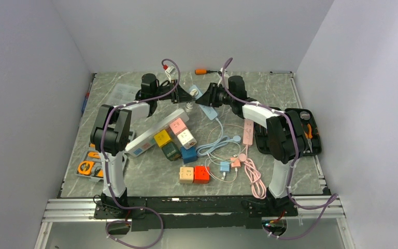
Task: Pull the plug off the socket
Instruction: Remove the plug from the socket.
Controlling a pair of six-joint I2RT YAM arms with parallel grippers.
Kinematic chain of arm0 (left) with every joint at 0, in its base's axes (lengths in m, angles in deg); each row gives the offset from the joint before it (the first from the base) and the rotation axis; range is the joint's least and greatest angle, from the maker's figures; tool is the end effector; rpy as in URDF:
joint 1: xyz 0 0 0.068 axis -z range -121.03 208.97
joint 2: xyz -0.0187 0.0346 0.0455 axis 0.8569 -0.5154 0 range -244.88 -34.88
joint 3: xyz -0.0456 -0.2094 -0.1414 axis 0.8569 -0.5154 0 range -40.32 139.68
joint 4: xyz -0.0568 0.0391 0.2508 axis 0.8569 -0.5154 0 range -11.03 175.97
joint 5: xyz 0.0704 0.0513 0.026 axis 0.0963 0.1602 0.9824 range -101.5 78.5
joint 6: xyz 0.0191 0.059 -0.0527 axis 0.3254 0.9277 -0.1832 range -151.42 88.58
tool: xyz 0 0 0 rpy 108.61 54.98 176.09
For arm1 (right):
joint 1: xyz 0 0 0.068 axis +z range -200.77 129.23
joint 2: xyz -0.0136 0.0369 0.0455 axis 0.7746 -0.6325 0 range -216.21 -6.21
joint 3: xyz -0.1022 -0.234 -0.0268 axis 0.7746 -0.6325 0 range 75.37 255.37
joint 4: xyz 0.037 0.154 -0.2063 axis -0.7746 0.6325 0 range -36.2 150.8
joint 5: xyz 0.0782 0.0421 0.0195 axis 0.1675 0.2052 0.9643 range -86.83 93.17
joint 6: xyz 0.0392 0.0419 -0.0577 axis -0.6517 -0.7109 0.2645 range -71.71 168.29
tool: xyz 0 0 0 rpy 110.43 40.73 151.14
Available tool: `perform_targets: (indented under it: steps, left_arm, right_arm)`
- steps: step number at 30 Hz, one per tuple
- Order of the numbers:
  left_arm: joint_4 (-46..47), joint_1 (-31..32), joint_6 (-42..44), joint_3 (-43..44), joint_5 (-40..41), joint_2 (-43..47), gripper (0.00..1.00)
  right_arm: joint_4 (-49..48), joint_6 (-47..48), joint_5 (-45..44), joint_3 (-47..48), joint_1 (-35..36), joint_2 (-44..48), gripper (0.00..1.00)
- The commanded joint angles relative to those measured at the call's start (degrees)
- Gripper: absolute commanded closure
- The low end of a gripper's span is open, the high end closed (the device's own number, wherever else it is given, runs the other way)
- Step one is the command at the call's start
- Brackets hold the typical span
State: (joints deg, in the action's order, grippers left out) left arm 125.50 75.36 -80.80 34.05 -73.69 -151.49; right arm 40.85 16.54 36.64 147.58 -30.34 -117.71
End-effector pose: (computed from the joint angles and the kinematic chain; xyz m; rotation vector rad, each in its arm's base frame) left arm 0.4220 -0.1893 0.2103 0.4415 1.8520 -1.6904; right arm 0.4139 0.1956 0.1769 -0.1838 2.1402 1.1466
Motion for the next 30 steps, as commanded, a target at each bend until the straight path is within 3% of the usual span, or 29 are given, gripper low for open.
perform_targets:
  steps: [1, 4, 8, 10, 13, 14, 15, 16, 17, 22, 26, 30]
  left_arm:
    - [17.6, 9.6, -7.4, 6.7, -38.9, 16.6, 1.00]
    - [17.6, 9.8, -9.2, 6.8, -38.7, 17.2, 1.00]
    - [18.9, 9.8, -13.2, 7.2, -38.7, 17.7, 1.00]
    - [17.4, 9.8, -13.6, 7.7, -38.9, 19.1, 1.00]
    - [15.2, 9.8, -13.7, 8.2, -38.9, 20.2, 1.00]
    - [14.6, 9.8, -13.4, 8.2, -38.9, 20.3, 0.93]
    - [14.3, 9.8, -13.2, 8.1, -38.9, 20.1, 0.68]
    - [14.3, 9.8, -13.0, 8.1, -38.8, 19.8, 0.21]
    - [14.3, 9.6, -12.8, 8.2, -38.8, 19.4, 0.03]
    - [18.0, 7.5, -11.7, 9.0, -38.7, 17.8, 0.01]
    - [32.7, 4.1, -21.2, 10.6, -38.9, 13.9, 0.01]
    - [43.3, 3.2, -29.5, 11.6, -39.2, 11.0, 0.01]
  right_arm:
    - [14.7, 0.4, -30.3, -4.7, -4.0, -9.7, 1.00]
    - [15.2, 0.2, -30.3, -5.4, -4.6, -8.6, 1.00]
    - [18.4, 1.4, -38.3, -5.1, -4.3, -4.7, 1.00]
    - [14.5, 1.6, -33.6, -7.6, -5.4, -1.8, 1.00]
    - [1.2, -0.2, -18.6, -13.0, -7.3, 2.9, 1.00]
    - [1.2, -0.4, -16.0, -12.3, -7.4, 3.7, 1.00]
    - [2.2, -0.2, -14.8, -11.4, -7.0, 4.6, 1.00]
    - [3.2, 0.0, -14.7, -10.9, -6.5, 6.0, 1.00]
    - [4.5, 0.5, -16.1, -10.5, -5.6, 7.6, 1.00]
    - [18.5, 2.7, -23.2, -4.5, -3.1, 12.1, 1.00]
    - [26.5, 3.6, -29.0, -1.0, -1.9, 13.9, 1.00]
    - [28.4, 4.2, -30.5, -0.6, -1.0, 15.7, 1.00]
